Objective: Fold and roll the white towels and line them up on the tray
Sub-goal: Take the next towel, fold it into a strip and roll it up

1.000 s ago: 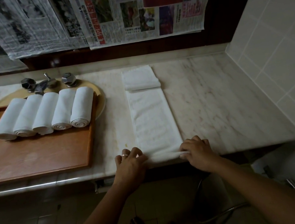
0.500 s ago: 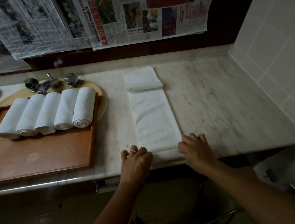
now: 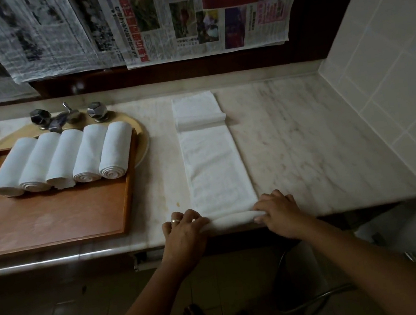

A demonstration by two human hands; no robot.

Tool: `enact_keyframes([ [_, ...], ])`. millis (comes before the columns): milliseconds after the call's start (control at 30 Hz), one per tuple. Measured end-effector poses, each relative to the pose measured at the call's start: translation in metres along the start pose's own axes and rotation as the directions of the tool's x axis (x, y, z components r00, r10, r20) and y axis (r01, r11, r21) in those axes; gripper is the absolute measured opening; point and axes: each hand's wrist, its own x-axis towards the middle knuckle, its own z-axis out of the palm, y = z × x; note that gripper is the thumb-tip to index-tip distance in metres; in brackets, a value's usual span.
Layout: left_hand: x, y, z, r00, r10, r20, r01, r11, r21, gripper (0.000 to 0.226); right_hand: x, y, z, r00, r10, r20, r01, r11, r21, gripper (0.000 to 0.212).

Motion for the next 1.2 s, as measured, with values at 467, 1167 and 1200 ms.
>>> enact_keyframes([
  [467,0.023,0.001,-0.008,0.991,-0.017,-0.132,0.018,1.000,0.008,0.010,0.022,-0.016,-0.012,0.969,0.207,-0.138,-0.207,0.978,0.011,0.016],
  [1167,0.019,-0.006,-0.010,0.988,-0.074,0.133,0.084,0.994,-0.069,0.034,0.020,0.005,-0.021,0.971,0.155,0.180,-0.198,0.946,0.255,0.020],
  [1200,0.021,-0.007,-0.011,0.985,-0.094,0.145,0.107,0.991,-0.083,0.035,0.021,0.006,-0.022,0.965,0.189,0.180,-0.239,0.916,0.321,0.020],
])
